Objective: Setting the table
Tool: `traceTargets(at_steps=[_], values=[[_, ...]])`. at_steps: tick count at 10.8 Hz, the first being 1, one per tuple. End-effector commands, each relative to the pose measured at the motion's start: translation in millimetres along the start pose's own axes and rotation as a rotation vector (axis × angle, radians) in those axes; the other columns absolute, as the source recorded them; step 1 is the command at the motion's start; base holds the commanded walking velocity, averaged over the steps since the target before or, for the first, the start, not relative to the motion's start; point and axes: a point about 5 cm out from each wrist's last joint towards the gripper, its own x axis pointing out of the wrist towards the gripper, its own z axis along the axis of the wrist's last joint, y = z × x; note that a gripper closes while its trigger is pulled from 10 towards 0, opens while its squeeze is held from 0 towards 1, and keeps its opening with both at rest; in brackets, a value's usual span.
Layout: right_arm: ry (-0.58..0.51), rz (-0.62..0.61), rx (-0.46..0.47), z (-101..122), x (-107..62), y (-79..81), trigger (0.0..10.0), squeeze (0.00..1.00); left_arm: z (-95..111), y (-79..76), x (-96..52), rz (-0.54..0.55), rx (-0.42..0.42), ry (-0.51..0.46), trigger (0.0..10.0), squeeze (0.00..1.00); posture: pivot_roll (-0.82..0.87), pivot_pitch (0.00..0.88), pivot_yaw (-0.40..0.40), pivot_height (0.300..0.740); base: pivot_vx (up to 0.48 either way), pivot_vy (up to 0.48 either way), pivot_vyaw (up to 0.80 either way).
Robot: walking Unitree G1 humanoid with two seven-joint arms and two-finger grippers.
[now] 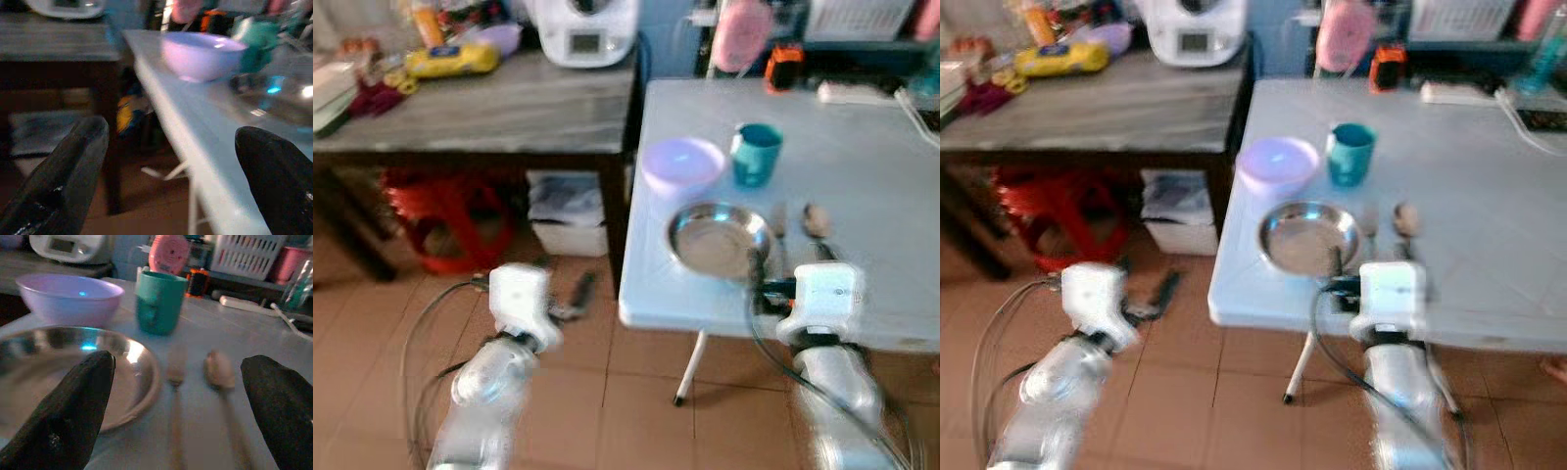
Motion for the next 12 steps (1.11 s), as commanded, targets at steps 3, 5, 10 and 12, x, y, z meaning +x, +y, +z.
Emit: traceTargets(at_steps=[3,5,10,12], values=[[-0.014,0.028,0.025,5.1,-0.5,11.1,10.0,0.00,0.3,12.4,-7.5,0.037,0.008,0.012,10.0,0.00,-0.20,0.101,0.075,0.740,0.223,0.000,0.00],[-0.013,0.035,0.025,5.2,-0.6,12.9,10.0,0.00,0.1,9.6,-9.6,0.006,0.009,0.014,10.0,0.00,-0.20,0.100,0.074,0.740,0.000,0.000,0.00],[0.046,0.022,0.103,2.2,3.9,10.3,10.0,0.00,2.6,0.6,-21.6,-0.245,0.115,0.056,10.0,0.00,-0.20,0.116,0.069,0.740,0.000,0.000,0.00],[0.064,0.034,0.136,3.4,5.1,10.4,10.0,0.00,2.0,4.8,-21.7,-0.255,0.176,0.058,10.0,0.00,-0.21,0.120,0.067,0.740,0.000,0.000,0.00]])
